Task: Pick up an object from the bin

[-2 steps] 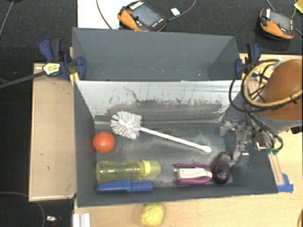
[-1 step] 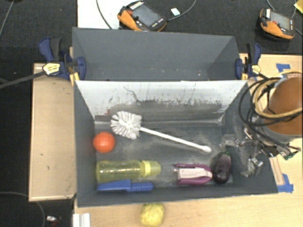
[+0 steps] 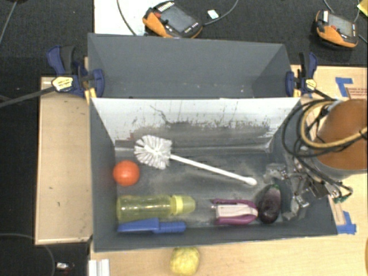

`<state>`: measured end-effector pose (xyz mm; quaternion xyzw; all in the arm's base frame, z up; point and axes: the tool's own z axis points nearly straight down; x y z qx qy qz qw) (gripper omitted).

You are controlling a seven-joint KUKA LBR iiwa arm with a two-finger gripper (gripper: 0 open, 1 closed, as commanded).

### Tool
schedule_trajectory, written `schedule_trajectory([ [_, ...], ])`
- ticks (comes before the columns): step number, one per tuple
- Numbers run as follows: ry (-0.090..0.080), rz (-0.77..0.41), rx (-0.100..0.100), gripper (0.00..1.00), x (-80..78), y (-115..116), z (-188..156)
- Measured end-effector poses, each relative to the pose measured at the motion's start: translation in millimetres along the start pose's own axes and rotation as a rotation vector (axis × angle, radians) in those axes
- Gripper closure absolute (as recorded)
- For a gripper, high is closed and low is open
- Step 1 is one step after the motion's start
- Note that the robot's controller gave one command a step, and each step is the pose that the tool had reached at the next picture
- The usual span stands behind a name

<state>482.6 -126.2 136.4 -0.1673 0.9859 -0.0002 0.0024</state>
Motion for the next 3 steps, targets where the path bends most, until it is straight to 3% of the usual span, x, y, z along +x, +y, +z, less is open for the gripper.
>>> schedule_trajectory([
  [1,-0.001,-0.630,0.001,0.00,0.3,-3.0,2.1],
  [2,-0.003,-0.661,0.000,0.00,-8.8,7.8,66.4],
  [3,-0.011,-1.071,0.001,1.00,6.5,0.0,66.1],
])
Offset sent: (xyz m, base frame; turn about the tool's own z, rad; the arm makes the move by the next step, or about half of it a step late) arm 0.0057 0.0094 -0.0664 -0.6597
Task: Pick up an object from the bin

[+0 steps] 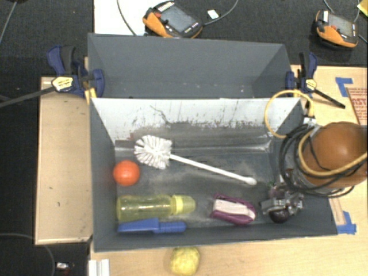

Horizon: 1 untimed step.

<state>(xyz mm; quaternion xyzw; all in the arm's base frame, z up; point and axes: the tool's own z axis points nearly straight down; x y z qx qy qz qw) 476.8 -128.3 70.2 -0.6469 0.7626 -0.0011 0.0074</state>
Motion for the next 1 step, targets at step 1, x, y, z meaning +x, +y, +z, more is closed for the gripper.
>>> schedule_trajectory([
  [1,0.000,0.000,0.000,1.00,0.0,0.0,0.0],
])
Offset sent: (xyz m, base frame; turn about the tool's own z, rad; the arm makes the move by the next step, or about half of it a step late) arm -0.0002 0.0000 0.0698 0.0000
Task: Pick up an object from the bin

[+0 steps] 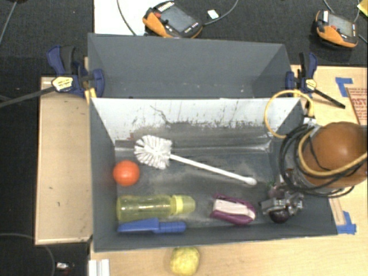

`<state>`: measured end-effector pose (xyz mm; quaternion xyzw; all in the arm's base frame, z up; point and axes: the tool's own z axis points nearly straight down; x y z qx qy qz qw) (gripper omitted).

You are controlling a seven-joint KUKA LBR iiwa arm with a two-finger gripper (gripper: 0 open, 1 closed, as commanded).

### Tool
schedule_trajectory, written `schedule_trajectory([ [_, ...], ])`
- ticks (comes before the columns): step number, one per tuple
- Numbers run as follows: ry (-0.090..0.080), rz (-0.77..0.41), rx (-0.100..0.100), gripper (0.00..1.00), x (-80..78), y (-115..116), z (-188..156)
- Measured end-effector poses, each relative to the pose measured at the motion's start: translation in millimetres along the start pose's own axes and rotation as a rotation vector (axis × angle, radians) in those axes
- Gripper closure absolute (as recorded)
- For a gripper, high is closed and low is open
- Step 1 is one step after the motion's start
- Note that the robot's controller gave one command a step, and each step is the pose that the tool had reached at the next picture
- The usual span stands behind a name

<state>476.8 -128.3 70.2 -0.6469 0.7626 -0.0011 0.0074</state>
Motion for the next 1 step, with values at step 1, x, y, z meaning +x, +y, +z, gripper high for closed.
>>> schedule_trajectory([
  [1,-0.002,0.006,0.001,1.00,-1.4,-0.9,-70.4],
])
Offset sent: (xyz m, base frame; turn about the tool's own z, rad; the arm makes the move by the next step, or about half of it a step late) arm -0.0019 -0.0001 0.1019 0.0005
